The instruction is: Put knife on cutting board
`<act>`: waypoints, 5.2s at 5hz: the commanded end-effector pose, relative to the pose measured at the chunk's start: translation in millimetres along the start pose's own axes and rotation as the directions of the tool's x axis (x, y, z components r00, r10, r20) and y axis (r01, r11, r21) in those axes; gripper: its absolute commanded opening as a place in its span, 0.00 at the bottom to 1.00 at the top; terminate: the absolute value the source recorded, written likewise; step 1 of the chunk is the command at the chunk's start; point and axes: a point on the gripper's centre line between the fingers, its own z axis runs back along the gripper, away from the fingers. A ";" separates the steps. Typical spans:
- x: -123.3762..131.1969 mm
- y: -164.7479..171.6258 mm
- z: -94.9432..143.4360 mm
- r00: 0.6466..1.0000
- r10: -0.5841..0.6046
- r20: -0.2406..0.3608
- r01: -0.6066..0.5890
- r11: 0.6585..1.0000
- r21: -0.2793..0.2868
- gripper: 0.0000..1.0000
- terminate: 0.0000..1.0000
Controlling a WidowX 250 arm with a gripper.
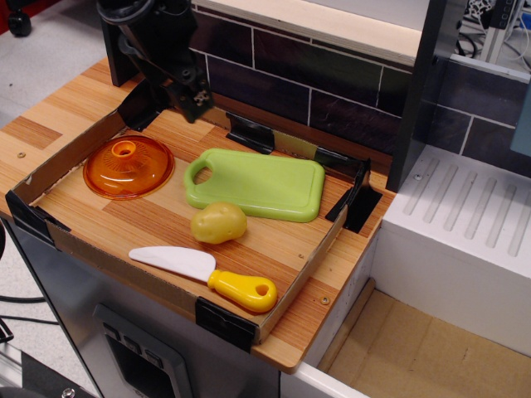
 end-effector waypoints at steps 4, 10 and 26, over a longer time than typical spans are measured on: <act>-21.1 -111.1 24.2 0.748 -0.659 0.077 0.631 0.670 -0.391 1.00 0.00; -62.9 -120.0 -28.5 0.468 -0.882 0.058 0.824 0.412 -0.390 1.00 0.00; 14.9 -37.6 -47.4 0.780 -0.607 -0.151 0.555 0.783 -0.280 0.00 0.00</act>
